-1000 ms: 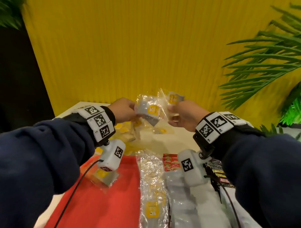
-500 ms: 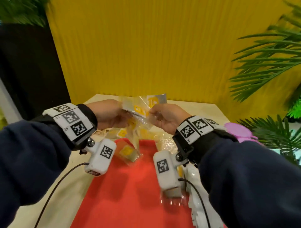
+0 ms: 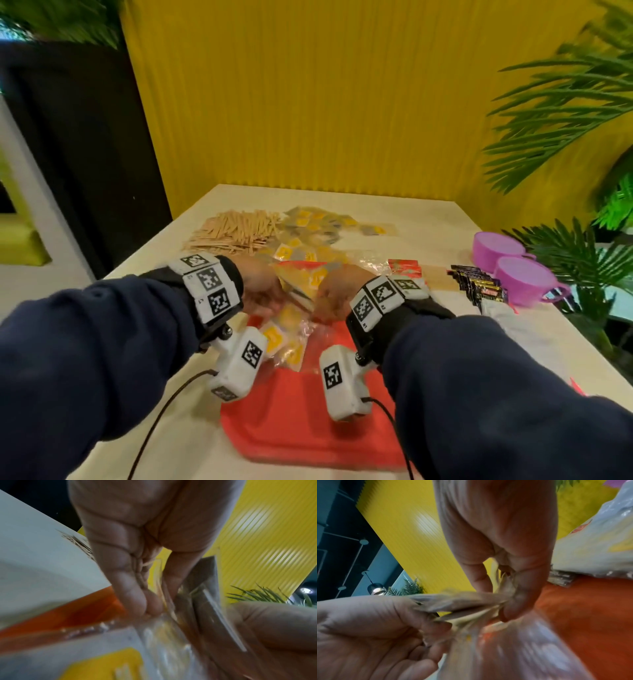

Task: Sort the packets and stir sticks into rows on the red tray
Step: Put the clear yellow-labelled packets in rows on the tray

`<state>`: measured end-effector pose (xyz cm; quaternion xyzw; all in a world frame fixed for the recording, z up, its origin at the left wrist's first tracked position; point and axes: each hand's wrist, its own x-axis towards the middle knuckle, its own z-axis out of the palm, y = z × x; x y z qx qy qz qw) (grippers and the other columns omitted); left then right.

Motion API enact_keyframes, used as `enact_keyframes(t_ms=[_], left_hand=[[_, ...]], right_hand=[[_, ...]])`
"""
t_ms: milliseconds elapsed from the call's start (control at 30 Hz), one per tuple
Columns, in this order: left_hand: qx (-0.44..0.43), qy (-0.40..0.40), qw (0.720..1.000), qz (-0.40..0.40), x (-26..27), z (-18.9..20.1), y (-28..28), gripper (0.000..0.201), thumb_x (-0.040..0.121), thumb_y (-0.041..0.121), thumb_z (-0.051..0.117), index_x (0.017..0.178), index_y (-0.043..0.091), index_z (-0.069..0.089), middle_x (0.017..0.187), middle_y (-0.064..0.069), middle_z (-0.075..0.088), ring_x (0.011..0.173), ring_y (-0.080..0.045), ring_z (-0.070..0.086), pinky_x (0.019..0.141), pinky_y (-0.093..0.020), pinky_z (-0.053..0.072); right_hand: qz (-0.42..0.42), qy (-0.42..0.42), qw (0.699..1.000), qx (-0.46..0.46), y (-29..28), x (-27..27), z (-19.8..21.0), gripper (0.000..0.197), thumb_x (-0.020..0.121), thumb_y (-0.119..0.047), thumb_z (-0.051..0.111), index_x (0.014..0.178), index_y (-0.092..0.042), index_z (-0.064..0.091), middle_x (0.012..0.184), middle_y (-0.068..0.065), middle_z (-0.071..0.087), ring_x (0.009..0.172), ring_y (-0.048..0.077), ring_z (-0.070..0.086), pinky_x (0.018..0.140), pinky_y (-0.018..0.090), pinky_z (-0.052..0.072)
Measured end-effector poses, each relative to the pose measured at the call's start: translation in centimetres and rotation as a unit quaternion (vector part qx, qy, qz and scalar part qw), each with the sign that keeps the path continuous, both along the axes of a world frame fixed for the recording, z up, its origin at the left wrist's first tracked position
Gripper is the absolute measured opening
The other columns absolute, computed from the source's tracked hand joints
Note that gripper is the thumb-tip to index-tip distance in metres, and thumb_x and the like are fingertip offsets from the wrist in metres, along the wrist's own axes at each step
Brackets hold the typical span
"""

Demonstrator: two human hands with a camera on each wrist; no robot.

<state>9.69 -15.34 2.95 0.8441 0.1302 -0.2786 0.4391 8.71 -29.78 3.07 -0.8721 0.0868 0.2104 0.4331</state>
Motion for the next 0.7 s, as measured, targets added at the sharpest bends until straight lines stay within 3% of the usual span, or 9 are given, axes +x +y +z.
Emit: enact_keyframes(t_ms=[67, 100, 200, 300, 400, 467, 533, 600, 700], left_hand=[[0.024, 0.002, 1.0, -0.001, -0.2, -0.2, 0.2, 0.009, 0.091, 0.0, 0.052, 0.099, 0.0, 0.056, 0.077, -0.008, 0.058, 0.058, -0.013, 0.053, 0.041, -0.018, 0.047], [0.038, -0.003, 0.999, 0.003, -0.3, -0.3, 0.3, 0.017, 0.09, 0.001, 0.054, 0.107, 0.002, 0.055, 0.081, -0.008, 0.057, 0.058, -0.014, 0.053, 0.04, -0.017, 0.046], [0.065, -0.038, 0.997, 0.002, -0.2, -0.5, 1.1, 0.027, 0.087, 0.0, 0.058, 0.111, 0.011, 0.052, 0.086, -0.006, 0.051, 0.058, -0.014, 0.045, 0.042, -0.018, 0.042], [0.078, -0.051, 0.995, -0.019, -0.8, 0.2, 1.7, 0.025, 0.084, -0.004, 0.055, 0.098, 0.016, 0.055, 0.08, -0.005, 0.046, 0.063, -0.014, 0.043, 0.053, -0.021, 0.038], [0.149, -0.089, 0.978, -0.118, -1.5, 0.6, 2.1, 0.061, 0.078, 0.01, 0.069, 0.13, 0.027, 0.043, 0.114, -0.004, 0.05, 0.098, -0.019, 0.052, 0.072, -0.026, 0.049], [0.243, -0.107, 0.934, -0.24, -2.5, 0.7, 1.7, 0.091, 0.073, 0.024, 0.076, 0.145, 0.031, 0.022, 0.143, -0.004, 0.031, 0.125, -0.023, 0.04, 0.096, -0.031, 0.044], [0.29, -0.107, 0.896, -0.318, -3.1, 0.4, 1.1, 0.104, 0.071, 0.031, 0.078, 0.149, 0.031, 0.009, 0.151, -0.003, 0.014, 0.136, -0.023, 0.027, 0.106, -0.032, 0.035], [0.326, -0.088, 0.865, -0.372, -3.5, -0.1, 0.4, 0.112, 0.069, 0.036, 0.079, 0.15, 0.031, 0.001, 0.155, -0.001, 0.0, 0.141, -0.023, 0.016, 0.111, -0.034, 0.029], [0.38, -0.071, 0.821, -0.421, -3.6, -1.1, -0.1, 0.12, 0.067, 0.041, 0.08, 0.149, 0.03, -0.007, 0.156, -0.001, -0.016, 0.145, -0.025, 0.004, 0.115, -0.041, 0.022]], right_hand=[[0.038, -0.009, 0.998, -0.049, 0.3, -0.7, 0.5, 0.031, 0.092, -0.018, 0.053, 0.117, -0.002, 0.062, 0.08, 0.006, 0.054, 0.073, 0.015, 0.051, 0.062, 0.02, 0.039], [0.04, 0.003, 0.996, -0.08, 0.5, -0.8, 0.9, 0.034, 0.094, -0.017, 0.05, 0.124, -0.001, 0.057, 0.089, 0.01, 0.058, 0.081, 0.017, 0.055, 0.064, 0.02, 0.04], [0.026, -0.038, 0.991, -0.123, 0.8, 0.1, 0.2, 0.041, 0.099, -0.016, 0.04, 0.137, -0.002, 0.041, 0.14, 0.015, 0.044, 0.126, 0.028, 0.044, 0.091, 0.028, 0.043], [0.018, -0.035, 0.993, -0.107, 0.9, -0.1, 0.0, 0.042, 0.1, -0.015, 0.037, 0.14, -0.002, 0.037, 0.145, 0.015, 0.038, 0.131, 0.029, 0.04, 0.105, 0.033, 0.034], [0.071, -0.039, 0.992, -0.094, 0.7, -0.4, -0.1, 0.041, 0.098, -0.01, 0.04, 0.137, 0.003, 0.04, 0.143, 0.019, 0.04, 0.132, 0.031, 0.038, 0.107, 0.034, 0.033], [0.053, -0.026, 0.996, -0.062, 0.6, -0.2, -0.3, 0.042, 0.097, -0.01, 0.04, 0.136, 0.003, 0.04, 0.143, 0.019, 0.039, 0.133, 0.031, 0.037, 0.108, 0.034, 0.033], [0.039, -0.018, 0.999, -0.03, 0.9, 0.0, -0.4, 0.042, 0.098, -0.012, 0.039, 0.137, 0.003, 0.039, 0.144, 0.019, 0.038, 0.133, 0.03, 0.036, 0.108, 0.035, 0.032], [0.032, -0.009, 0.999, -0.002, 1.2, 0.4, -0.7, 0.042, 0.099, -0.014, 0.037, 0.137, 0.003, 0.037, 0.135, 0.017, 0.047, 0.129, 0.028, 0.04, 0.105, 0.032, 0.031], [-0.018, 0.034, 0.997, 0.074, 1.7, 1.0, -1.2, 0.021, 0.098, -0.02, 0.043, 0.111, -0.011, 0.055, 0.081, 0.001, 0.044, 0.093, 0.02, 0.046, 0.09, 0.031, 0.034]])
